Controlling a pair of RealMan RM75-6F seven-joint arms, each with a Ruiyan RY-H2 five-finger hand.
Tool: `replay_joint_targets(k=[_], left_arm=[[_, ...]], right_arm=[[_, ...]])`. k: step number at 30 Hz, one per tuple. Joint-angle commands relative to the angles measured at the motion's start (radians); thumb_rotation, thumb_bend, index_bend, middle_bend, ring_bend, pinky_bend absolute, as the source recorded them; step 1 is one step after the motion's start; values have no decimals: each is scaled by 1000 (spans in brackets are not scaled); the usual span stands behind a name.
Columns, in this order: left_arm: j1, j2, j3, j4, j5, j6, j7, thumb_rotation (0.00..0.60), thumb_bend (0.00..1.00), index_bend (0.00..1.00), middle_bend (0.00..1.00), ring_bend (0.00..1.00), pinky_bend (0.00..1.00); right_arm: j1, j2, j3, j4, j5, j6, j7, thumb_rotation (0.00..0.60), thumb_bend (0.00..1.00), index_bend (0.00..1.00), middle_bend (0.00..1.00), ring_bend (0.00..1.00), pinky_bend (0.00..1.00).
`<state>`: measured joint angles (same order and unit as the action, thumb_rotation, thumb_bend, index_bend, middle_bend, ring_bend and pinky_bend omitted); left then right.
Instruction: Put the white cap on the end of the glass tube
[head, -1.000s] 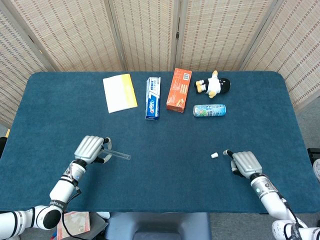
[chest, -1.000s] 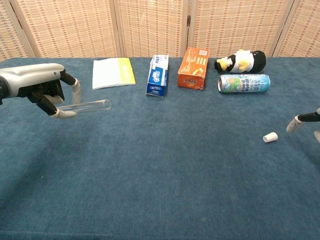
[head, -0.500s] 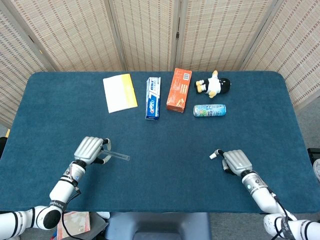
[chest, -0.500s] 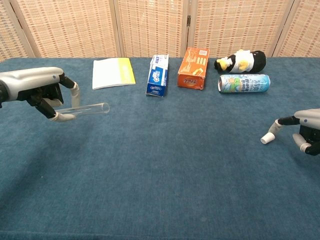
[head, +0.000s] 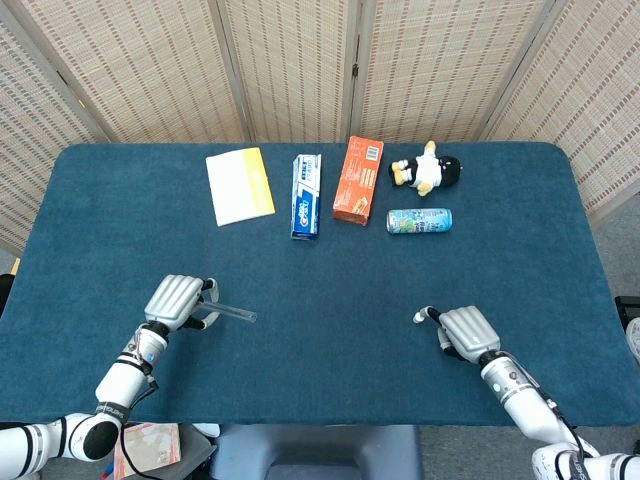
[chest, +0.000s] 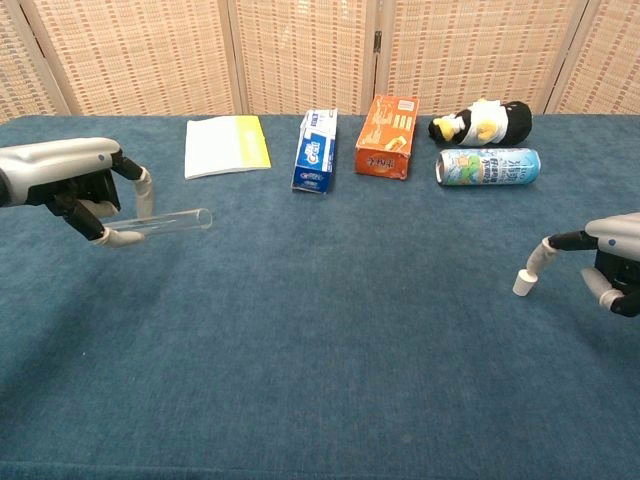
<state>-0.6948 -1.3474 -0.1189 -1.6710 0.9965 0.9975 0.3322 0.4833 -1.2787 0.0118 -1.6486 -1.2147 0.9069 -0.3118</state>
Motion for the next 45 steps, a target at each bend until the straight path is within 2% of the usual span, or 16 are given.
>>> replay_joint_targets(k=[1, 5, 7, 9, 11, 15, 18, 21, 25, 31, 34, 41, 45], left_arm=[[3, 3, -2, 1, 2, 2, -5, 600, 327, 605, 987, 976, 1000], [7, 9, -4, 2, 6, 3, -15, 600, 327, 605, 987, 976, 1000], [10, 11, -5, 2, 8, 3, -19, 600, 327, 605, 987, 976, 1000], [11, 14, -5, 1, 9, 3, -21, 600, 327, 605, 987, 976, 1000], [12, 17, -7, -2, 11, 6, -21, 600, 327, 605, 987, 976, 1000], [15, 23, -10, -11, 12, 13, -18, 600, 327, 605, 987, 976, 1000], [18, 27, -11, -17, 12, 20, -13, 600, 327, 605, 987, 976, 1000], [19, 31, -12, -22, 9, 22, -9, 600, 327, 606, 987, 976, 1000], [20, 31, -11, -27, 5, 21, -3, 600, 327, 606, 987, 976, 1000], [21, 28, -9, -34, 2, 23, 5, 600, 327, 608, 987, 976, 1000], [22, 28, -6, -38, 4, 24, 9, 600, 327, 609, 987, 976, 1000], [25, 27, -2, -36, 1, 20, 10, 600, 327, 611, 987, 976, 1000], [27, 25, 0, -30, 1, 17, 6, 600, 327, 611, 987, 976, 1000]], right_arm=[[-11, 17, -5, -23, -10, 31, -17, 600, 753, 227, 921, 910, 954], [-32, 52, -11, -76, -26, 89, -45, 600, 646, 227, 830, 846, 955], [-45, 75, -14, -109, -35, 121, -58, 600, 552, 227, 730, 760, 951], [-55, 95, -13, -137, -43, 147, -65, 600, 469, 227, 608, 672, 900], [-66, 114, -11, -162, -58, 176, -63, 600, 387, 227, 465, 553, 772], [-84, 134, -5, -182, -105, 228, -46, 600, 227, 182, 167, 235, 394], [-95, 140, -1, -181, -143, 263, -29, 600, 176, 120, 56, 101, 235], [-100, 138, 4, -168, -176, 288, -20, 600, 169, 112, 31, 59, 181], [-96, 109, 13, -117, -217, 305, -13, 600, 173, 117, 60, 58, 178], [-68, 41, 29, -24, -219, 268, -5, 600, 252, 298, 110, 58, 178], [-48, 0, 37, 28, -208, 235, 3, 600, 283, 349, 119, 58, 167], [-10, -88, 39, 142, -190, 164, 20, 600, 299, 363, 120, 26, 132], [3, -124, 34, 191, -187, 134, 40, 600, 298, 366, 120, 2, 76]])
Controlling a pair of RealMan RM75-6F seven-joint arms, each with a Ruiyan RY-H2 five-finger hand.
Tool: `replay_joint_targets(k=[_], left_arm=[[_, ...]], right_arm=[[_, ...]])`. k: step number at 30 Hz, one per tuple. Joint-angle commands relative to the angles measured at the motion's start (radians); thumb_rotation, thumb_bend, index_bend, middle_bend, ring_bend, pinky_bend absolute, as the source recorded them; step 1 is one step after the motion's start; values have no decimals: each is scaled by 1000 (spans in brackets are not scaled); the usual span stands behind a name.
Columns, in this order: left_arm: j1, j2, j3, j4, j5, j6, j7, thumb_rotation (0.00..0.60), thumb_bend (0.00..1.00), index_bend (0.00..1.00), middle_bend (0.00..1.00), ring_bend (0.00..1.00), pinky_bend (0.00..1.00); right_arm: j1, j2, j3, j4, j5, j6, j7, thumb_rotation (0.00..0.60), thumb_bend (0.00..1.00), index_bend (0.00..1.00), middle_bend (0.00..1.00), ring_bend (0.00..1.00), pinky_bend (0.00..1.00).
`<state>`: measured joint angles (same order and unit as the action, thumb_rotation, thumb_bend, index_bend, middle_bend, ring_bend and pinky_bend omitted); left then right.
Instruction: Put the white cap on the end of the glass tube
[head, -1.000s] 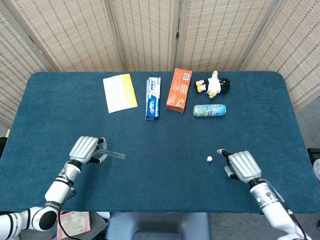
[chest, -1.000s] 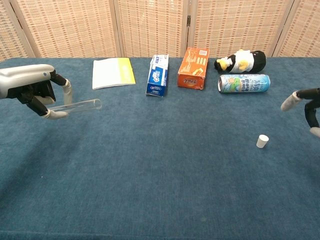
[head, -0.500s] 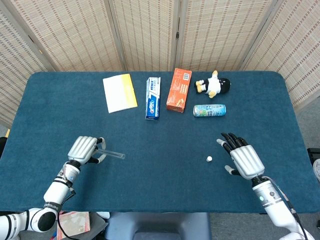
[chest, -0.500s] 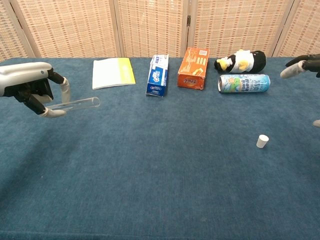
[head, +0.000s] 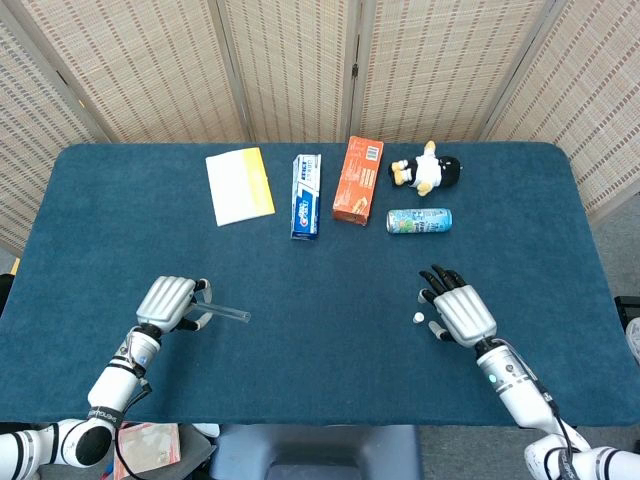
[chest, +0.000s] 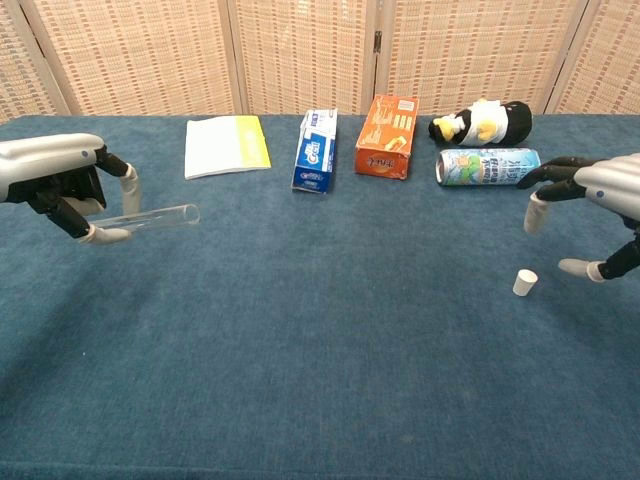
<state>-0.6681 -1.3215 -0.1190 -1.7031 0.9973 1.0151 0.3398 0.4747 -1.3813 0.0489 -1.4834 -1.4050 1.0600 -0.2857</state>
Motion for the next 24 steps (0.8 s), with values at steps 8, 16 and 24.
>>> replay_joint_targets(k=[8, 16, 24], left_arm=[[3, -6, 3, 15, 4, -10, -11, 600, 327, 613, 987, 976, 1000], [2, -9, 4, 18, 7, -13, -11, 600, 327, 614, 987, 976, 1000], [3, -13, 4, 26, 4, -18, -13, 600, 327, 616, 987, 976, 1000]], right_arm=[[22, -58, -14, 78, 5, -48, 25, 600, 299, 381, 120, 0, 4], [30, -76, -14, 106, 16, -66, 32, 600, 299, 389, 121, 0, 4], [41, -89, -9, 131, 29, -86, 43, 600, 319, 405, 121, 0, 4]])
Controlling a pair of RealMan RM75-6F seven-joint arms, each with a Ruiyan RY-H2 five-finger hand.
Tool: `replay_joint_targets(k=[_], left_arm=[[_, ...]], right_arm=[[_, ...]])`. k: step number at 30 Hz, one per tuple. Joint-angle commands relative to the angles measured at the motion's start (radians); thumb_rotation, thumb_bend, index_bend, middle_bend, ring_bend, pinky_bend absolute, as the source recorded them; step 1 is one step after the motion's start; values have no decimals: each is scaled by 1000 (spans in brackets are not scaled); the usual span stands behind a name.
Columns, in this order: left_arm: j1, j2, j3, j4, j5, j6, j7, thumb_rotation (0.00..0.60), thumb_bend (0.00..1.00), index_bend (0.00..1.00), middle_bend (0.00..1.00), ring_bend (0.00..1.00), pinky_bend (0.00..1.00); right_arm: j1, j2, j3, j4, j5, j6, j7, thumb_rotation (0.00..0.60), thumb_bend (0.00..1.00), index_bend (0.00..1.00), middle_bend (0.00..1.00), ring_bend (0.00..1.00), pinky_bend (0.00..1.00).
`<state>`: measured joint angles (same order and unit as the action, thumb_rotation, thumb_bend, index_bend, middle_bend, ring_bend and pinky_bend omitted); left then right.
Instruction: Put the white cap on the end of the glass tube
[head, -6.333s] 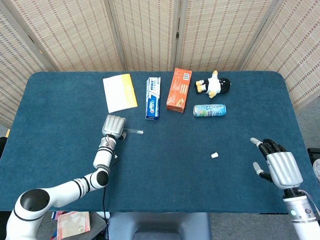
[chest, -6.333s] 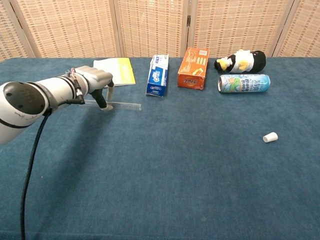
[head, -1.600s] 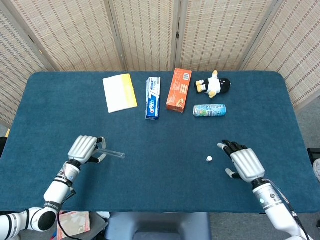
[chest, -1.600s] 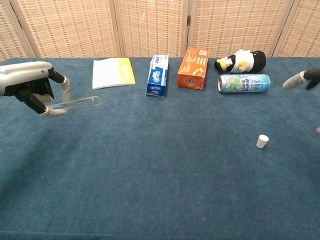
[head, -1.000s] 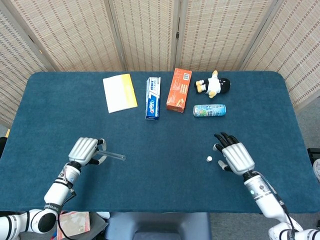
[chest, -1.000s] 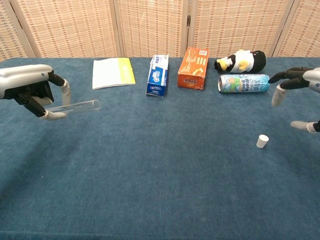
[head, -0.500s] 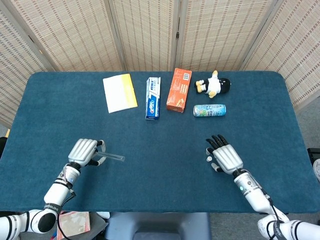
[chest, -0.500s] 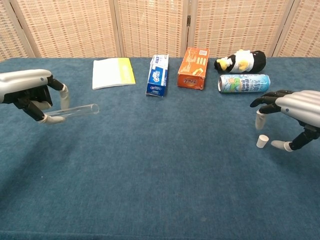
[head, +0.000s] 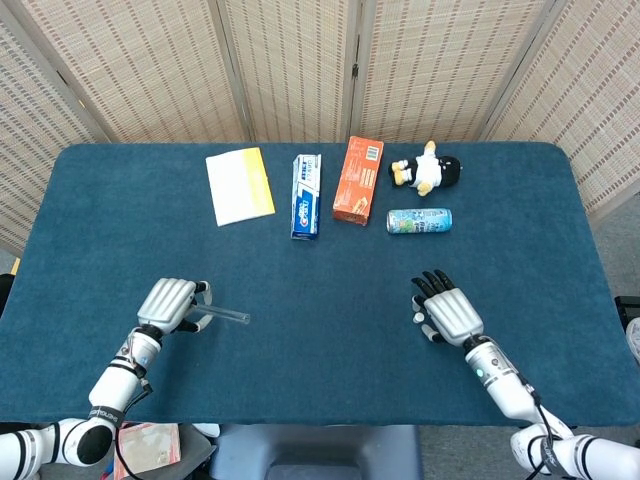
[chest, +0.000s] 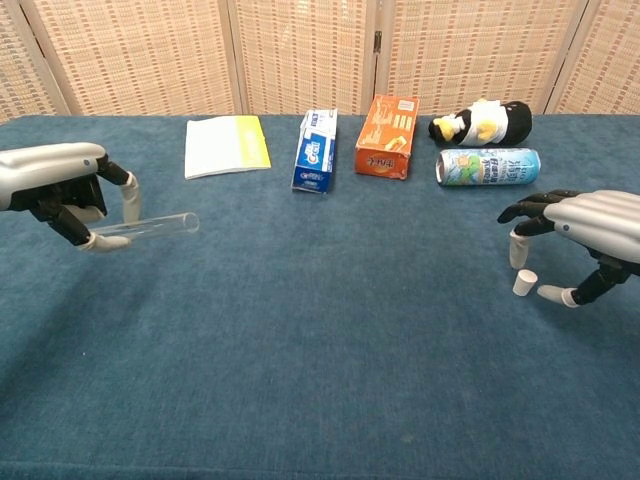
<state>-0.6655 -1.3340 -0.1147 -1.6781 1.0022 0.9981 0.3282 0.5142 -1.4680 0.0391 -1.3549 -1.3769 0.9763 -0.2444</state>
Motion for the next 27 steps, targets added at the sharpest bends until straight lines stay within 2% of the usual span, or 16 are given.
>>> replay_joint_targets(k=[1, 17, 27], left_arm=[[1, -1, 0, 3, 0, -1, -2, 600, 327, 616, 987, 976, 1000], [2, -7, 0, 18, 2, -9, -9, 600, 327, 616, 987, 976, 1000], [1, -7, -14, 27, -11, -14, -27, 600, 327, 618, 987, 976, 1000]], right_arm=[[3, -4, 1, 5, 2, -4, 3, 600, 322, 407, 120, 0, 4], [11, -11, 3, 15, 15, -11, 2, 600, 352, 461, 140, 0, 4], [11, -4, 8, 5, -1, 10, 24, 600, 412, 530, 184, 0, 4]])
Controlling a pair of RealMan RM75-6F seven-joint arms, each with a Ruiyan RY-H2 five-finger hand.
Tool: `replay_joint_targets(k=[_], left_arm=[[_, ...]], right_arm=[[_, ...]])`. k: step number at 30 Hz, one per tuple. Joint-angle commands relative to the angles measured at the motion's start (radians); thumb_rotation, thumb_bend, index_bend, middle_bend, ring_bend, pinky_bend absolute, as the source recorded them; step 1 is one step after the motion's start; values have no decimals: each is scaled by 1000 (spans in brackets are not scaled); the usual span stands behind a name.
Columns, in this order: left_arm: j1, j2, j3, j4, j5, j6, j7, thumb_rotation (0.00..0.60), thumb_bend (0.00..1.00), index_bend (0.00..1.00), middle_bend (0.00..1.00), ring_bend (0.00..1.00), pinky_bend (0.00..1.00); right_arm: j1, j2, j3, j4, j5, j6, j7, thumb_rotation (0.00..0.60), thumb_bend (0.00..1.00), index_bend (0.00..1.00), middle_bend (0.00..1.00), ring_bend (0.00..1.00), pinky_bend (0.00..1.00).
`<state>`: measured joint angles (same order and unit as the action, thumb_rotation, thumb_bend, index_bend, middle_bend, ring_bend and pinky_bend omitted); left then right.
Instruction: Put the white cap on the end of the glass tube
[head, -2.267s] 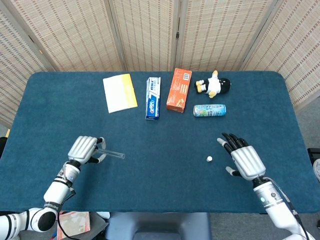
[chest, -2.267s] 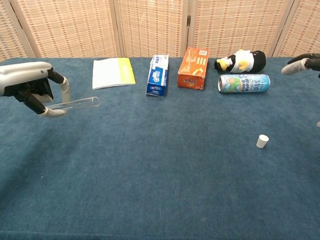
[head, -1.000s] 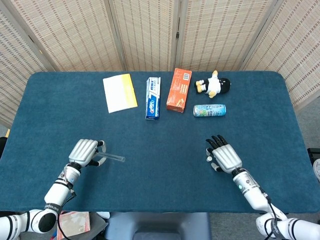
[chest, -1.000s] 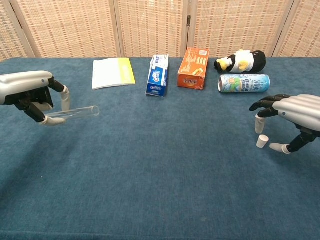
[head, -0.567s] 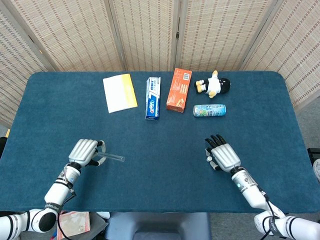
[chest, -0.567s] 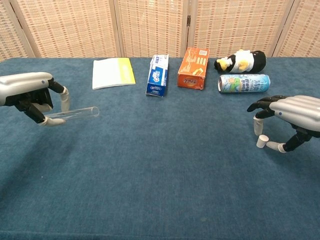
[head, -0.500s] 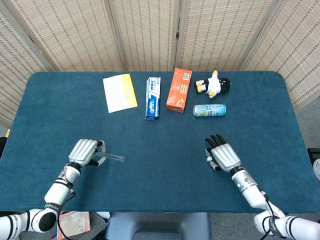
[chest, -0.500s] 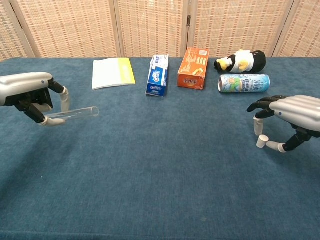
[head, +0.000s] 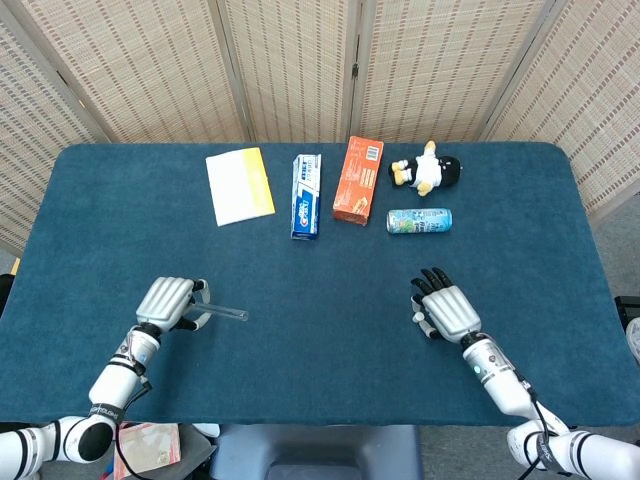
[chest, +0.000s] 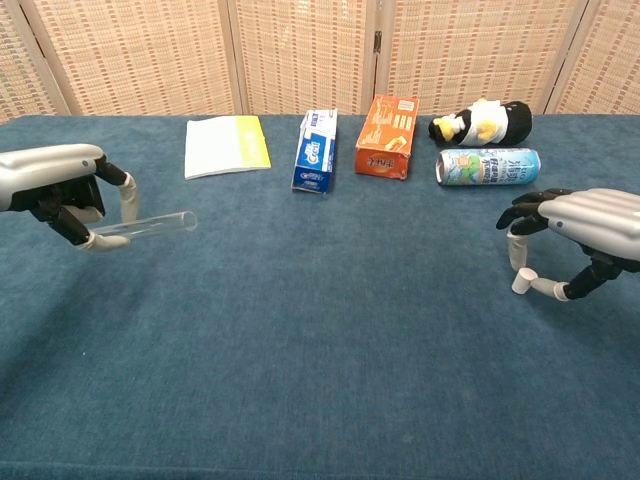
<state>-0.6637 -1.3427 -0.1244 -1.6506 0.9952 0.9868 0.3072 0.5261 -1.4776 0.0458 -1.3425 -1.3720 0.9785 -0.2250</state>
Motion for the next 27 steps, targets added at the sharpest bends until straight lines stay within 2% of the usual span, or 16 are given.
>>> replay_joint_targets(k=[1, 7, 17, 27], left_arm=[[-2, 4, -10, -2, -9, -6, -13, 600, 327, 618, 987, 976, 1000], [-16, 19, -36, -20, -30, -29, -38, 600, 327, 620, 987, 976, 1000], [-77, 32, -105, -83, -146, -94, -67, 600, 344, 629, 988, 977, 1000], [-161, 40, -155, -161, -324, -138, -74, 600, 347, 631, 989, 977, 1000]], right_arm=[[-1, 13, 4, -18, -11, 16, 7, 600, 423, 542, 193, 0, 4], [5, 86, 37, -129, -29, 59, 19, 600, 469, 597, 226, 0, 4], [55, 216, 149, -367, -69, 114, 111, 600, 496, 650, 265, 0, 4], [133, 178, 208, -428, -93, 107, 161, 600, 514, 667, 276, 0, 4]])
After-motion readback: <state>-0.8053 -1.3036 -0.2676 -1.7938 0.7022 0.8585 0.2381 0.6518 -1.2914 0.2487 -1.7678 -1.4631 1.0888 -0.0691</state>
